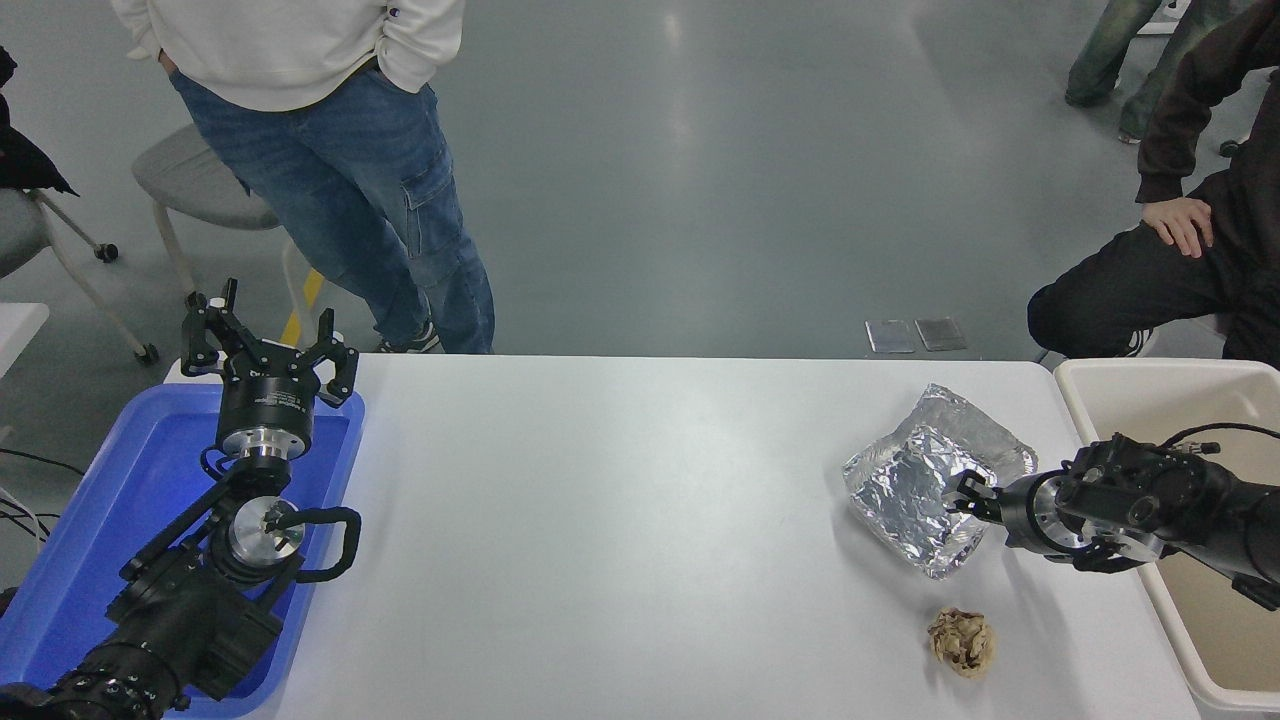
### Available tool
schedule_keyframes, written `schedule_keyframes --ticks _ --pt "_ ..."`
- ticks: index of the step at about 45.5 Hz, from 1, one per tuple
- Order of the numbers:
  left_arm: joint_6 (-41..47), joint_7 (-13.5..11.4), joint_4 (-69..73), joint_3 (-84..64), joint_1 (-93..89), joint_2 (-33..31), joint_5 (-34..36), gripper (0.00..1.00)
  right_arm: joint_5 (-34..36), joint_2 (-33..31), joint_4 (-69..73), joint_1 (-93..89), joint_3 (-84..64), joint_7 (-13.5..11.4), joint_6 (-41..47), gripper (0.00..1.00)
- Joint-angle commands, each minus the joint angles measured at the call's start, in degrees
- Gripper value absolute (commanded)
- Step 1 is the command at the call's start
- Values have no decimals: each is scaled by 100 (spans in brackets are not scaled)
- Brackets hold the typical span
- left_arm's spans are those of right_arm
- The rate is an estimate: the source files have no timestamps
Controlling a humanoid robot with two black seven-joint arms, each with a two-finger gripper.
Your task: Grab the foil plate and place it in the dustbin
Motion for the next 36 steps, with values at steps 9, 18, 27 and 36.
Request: schedule_keyframes --ticks 9,18,27,36 --pt "0 -1 -1 0 0 3 0 99 -297 34 -67 37 168 2 -46 0" --pt "0 8 -1 0 0 -5 0 99 -279 -54 82 274 151 -7 7 0" --pt "0 8 -1 0 0 -5 0 99 -253 -739 1101 1406 -314 -16 42 0" --pt "0 8 -1 0 0 -5 0 99 -51 -1390 2665 3647 -1808 -7 199 0"
